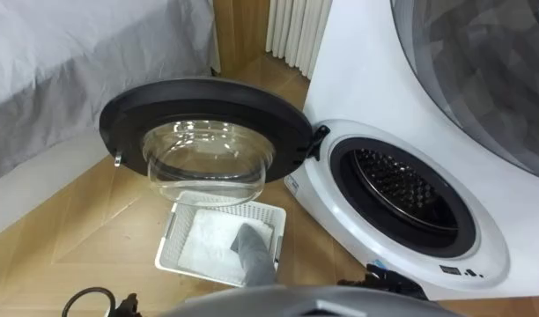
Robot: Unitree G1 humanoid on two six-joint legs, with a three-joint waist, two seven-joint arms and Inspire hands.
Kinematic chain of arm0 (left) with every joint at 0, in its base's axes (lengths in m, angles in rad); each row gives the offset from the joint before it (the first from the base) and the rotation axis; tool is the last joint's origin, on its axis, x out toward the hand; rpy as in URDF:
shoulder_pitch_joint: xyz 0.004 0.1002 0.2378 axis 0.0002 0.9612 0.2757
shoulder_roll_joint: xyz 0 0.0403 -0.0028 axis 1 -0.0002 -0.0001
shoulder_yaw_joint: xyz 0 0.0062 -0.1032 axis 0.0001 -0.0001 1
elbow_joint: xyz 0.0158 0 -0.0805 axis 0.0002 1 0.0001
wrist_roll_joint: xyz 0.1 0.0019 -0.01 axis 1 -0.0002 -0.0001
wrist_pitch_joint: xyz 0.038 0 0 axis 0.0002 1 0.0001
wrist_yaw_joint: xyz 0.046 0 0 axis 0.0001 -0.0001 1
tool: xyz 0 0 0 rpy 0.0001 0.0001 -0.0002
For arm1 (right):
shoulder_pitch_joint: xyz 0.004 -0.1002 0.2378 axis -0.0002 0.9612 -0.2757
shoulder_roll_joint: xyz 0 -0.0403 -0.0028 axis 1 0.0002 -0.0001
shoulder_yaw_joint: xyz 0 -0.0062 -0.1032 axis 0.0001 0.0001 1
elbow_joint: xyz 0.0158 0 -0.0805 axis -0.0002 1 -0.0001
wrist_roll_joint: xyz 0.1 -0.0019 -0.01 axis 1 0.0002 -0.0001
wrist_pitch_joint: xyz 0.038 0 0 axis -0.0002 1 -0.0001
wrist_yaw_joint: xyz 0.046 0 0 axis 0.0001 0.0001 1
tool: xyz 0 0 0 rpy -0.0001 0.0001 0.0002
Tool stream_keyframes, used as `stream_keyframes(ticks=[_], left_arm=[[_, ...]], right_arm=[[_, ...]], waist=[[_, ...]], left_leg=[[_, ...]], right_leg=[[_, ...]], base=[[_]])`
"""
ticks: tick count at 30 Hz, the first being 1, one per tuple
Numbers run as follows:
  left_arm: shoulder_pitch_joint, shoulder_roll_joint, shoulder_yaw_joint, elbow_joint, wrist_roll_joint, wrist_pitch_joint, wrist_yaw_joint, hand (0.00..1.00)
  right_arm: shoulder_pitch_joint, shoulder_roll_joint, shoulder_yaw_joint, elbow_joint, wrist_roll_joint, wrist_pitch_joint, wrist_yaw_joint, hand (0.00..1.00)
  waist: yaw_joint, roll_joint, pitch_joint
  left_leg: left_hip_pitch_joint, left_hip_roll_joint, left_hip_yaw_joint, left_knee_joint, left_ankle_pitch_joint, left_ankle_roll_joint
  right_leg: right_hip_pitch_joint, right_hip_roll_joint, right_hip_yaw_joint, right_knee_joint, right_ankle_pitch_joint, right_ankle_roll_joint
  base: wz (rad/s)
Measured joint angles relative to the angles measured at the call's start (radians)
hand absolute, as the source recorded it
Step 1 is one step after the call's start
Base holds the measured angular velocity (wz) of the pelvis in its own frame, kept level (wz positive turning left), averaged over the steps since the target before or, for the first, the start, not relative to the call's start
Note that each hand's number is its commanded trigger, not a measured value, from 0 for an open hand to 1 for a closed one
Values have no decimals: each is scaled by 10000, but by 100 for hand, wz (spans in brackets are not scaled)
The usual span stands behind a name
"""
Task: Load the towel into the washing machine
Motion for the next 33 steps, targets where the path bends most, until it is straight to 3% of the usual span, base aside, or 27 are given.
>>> stream_keyframes(ticks=[13, 17, 22, 25, 30, 32, 33], left_arm=[[-323, 9, -380, -48, 210, -482, 40, 0], [-828, 13, -380, -204, 445, -700, 246, 0], [-1840, -2, -635, -143, 548, -1243, 542, 0], [-2699, -100, -1226, 241, 1138, -1701, 630, 0], [-3787, -226, -1706, 730, 1953, -2099, 730, 0], [-4213, -311, -1944, 861, 2187, -2191, 830, 0], [-4575, -348, -2122, 881, 2333, -2249, 863, 0]], right_arm=[[-131, -10, 244, 16, -78, -244, -229, 0], [-600, -12, 306, 285, -397, -230, -211, 0], [-1284, -11, 592, 465, -994, -222, -211, 0], [-1968, -1, 790, 662, -1493, -280, -215, 0], [-2694, 184, 1087, 688, -2099, -465, -262, 0], [-3023, 227, 1318, 655, -2147, -573, -348, 0], [-3206, 235, 1492, 667, -2146, -650, -403, 0]], waist=[[-12, 189, 14], [-25, 188, 53], [-41, 219, 81], [-88, 321, 240], [-311, 226, 403], [-332, 201, 536], [-315, 163, 661]], left_leg=[[-515, 3, -334, 131, 3, 0], [-1169, -1, -368, 393, 13, 11], [-2055, -32, -351, 602, 113, 54], [-2901, -30, -342, 1008, 125, 75], [-4400, -13, -313, 1761, 124, 76], [-4948, -9, -292, 2149, 121, 77], [-5363, -11, -277, 2387, 117, 82]], right_leg=[[-371, -23, -318, 69, 9, -15], [-1001, -61, -410, 333, 23, -29], [-1949, -124, -406, 804, 24, -29], [-2941, -168, -446, 1446, 23, -29], [-4554, -212, -330, 2338, 23, -30], [-5080, -212, -213, 2609, 22, -30], [-5500, -222, -160, 2807, 22, -30]], base=[[7], [3], [-1], [-10], [-9], [-8], [-11]])
